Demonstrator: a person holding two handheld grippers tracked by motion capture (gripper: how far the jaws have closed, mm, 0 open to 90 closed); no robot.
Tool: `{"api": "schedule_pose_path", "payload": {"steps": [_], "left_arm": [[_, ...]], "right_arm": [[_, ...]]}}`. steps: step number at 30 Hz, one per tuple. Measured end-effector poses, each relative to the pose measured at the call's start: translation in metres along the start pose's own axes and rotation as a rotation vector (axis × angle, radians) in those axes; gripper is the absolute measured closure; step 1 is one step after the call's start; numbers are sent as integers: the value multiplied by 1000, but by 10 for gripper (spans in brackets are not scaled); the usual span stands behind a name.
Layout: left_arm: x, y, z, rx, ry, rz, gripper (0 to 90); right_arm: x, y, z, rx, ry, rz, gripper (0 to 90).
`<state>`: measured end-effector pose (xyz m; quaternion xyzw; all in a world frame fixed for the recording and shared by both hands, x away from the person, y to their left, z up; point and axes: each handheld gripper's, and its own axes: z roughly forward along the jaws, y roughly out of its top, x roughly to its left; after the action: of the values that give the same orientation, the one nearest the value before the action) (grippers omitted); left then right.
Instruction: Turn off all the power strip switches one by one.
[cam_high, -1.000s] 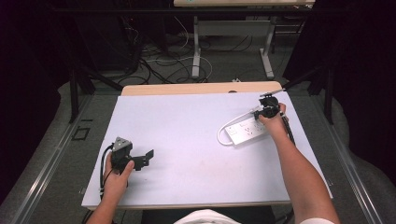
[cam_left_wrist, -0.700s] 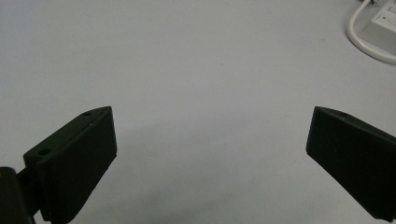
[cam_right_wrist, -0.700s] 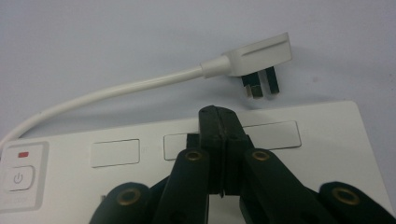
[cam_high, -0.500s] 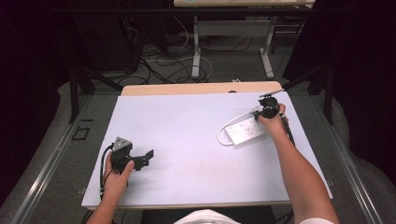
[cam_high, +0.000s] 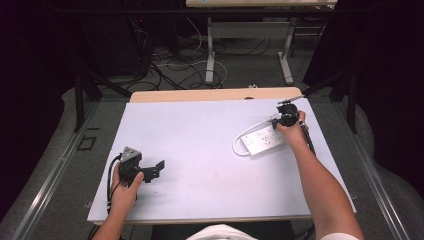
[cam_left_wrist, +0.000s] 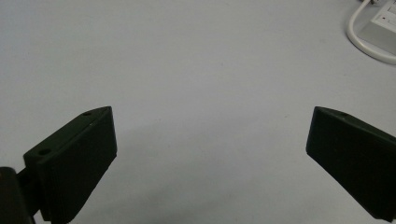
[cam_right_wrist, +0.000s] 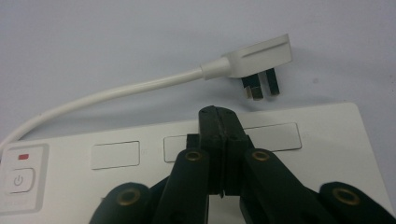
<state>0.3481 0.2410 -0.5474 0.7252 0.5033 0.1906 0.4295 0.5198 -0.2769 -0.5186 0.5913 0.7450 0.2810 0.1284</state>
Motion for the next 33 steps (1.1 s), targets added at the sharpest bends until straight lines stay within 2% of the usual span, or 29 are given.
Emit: {"api": "schedule_pose_path", "payload": {"steps": [2, 3, 11, 18, 24, 27, 29, 33], "left_arm": [[0, 0, 0, 0, 1, -1, 18], [0, 0, 0, 0, 1, -2, 18], [0, 0, 0, 2, 1, 0, 18], [0, 0, 0, 1, 1, -1, 18], [0, 0, 0, 2, 1, -3, 18], [0, -1, 1, -1, 0, -6, 18], [0, -1, 1, 1, 0, -7, 18], [0, -1, 1, 0, 1, -8, 18]], "right_arm": [[0, 1, 0, -1, -9, 8, 900], [0, 1, 0, -2, 8, 14, 900], [0, 4, -3, 6, -12, -10, 900], [-4, 8, -8, 3, -23, -8, 900], [-10, 9, -12, 2, -39, 19, 900], [-15, 9, -13, -6, -50, 10, 900], [-16, 9, -14, -9, -36, 20, 900], [-19, 10, -15, -1, -64, 43, 900]]}}
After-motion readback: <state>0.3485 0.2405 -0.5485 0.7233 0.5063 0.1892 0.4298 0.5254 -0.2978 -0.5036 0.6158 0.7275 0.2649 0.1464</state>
